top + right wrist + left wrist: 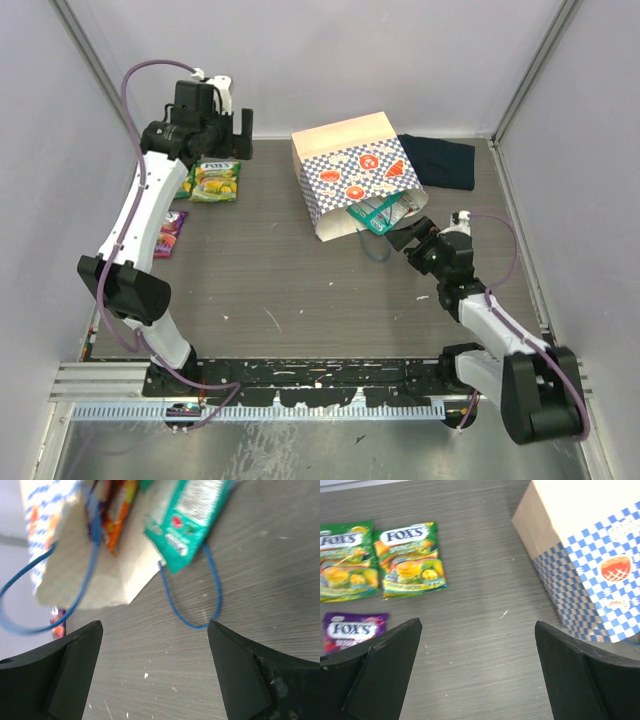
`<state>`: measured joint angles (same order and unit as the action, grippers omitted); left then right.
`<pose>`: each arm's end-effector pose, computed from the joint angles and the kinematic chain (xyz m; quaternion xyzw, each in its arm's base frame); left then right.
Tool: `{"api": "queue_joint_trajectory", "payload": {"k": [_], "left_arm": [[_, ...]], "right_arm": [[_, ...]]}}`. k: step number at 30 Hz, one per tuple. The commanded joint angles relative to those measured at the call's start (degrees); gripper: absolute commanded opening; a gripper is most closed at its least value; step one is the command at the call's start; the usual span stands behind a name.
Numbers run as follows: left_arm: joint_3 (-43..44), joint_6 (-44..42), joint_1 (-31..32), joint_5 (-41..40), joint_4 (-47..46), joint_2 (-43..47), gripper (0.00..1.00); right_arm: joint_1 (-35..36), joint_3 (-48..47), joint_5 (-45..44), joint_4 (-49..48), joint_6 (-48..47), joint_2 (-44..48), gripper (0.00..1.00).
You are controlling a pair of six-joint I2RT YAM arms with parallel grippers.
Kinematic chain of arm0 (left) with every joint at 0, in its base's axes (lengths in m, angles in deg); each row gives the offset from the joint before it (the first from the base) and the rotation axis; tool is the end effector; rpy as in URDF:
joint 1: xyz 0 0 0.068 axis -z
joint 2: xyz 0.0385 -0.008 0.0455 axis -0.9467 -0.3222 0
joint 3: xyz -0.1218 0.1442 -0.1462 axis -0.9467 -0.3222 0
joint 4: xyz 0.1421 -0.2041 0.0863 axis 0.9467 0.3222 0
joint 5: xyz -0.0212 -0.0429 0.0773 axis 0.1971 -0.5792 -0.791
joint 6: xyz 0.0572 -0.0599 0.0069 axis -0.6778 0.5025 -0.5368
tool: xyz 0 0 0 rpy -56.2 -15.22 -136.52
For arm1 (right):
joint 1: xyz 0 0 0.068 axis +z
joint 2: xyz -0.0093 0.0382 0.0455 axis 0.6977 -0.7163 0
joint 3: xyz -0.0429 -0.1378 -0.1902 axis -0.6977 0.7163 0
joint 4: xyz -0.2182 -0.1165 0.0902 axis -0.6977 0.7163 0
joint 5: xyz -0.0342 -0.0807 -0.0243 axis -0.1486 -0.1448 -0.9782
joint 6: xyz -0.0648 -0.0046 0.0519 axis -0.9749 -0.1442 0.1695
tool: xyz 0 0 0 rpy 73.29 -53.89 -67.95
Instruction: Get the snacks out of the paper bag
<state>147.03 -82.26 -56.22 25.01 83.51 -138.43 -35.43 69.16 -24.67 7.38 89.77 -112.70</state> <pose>0.3823 -0.0976 0.3720 0.0598 0.8933 -0.0509 0.4425 0.2585 0.0535 0.1535 0.2255 0.7919 0.3338 0.4590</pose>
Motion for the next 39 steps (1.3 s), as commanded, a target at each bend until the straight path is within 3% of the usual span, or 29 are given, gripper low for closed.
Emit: {"api": "queue_joint_trajectory", "payload": {"k": [1,5,9,16,21,23,26,30,34,39], "left_arm": [[0.9,2.1,1.1,8.7,-6.0,-2.8,0.98],[0.3,2.3,1.1,11.3,-7.0,-3.5,0.98],[-1.5,1.4,1.1,11.3,-7.0,-2.6,0.98],[-4.3,0.6,1.1,10.5,-8.1,-1.5,0.98],[-4.0,-0.2,1.1,9.4,-7.6,-1.7,0.98],[-4.2,-0.5,1.1,8.9,-7.7,-1.5,0.98],[-4.4,-0.9,1.1,8.2,-7.7,-1.3,0.98],[-4.6,-1.0,1.1,7.9,-8.1,-1.2,0.98],[-4.7,-1.2,1.1,7.7,-8.6,-1.0,0.98],[-5.3,-1.7,1.1,7.1,-9.3,-0.6,0.98]], "right_arm": [[-4.1,1.3,-3.1,-12.9,11.8,-10.0,0.86],[-4.6,-2.1,-6.9,-18.4,15.2,-22.5,0.72],[-4.6,-3.9,-9.0,-24.8,17.0,-32.5,0.65],[-4.6,-10.2,-12.6,-29.1,16.1,-44.4,0.64],[-4.5,-13.9,-10.3,-34.1,17.3,-51.0,0.56],[-4.3,-14.4,-9.5,-35.7,17.1,-52.0,0.46],[-3.7,-14.0,-9.0,-35.4,15.8,-50.7,0.20],[-2.6,-11.5,-8.3,-32.4,13.2,-45.2,0.01],[-1.4,-8.6,-6.1,-21.1,8.5,-33.6,0.01],[-1.1,-12.0,-6.0,9.8,0.1,-17.4,0.01]]}}
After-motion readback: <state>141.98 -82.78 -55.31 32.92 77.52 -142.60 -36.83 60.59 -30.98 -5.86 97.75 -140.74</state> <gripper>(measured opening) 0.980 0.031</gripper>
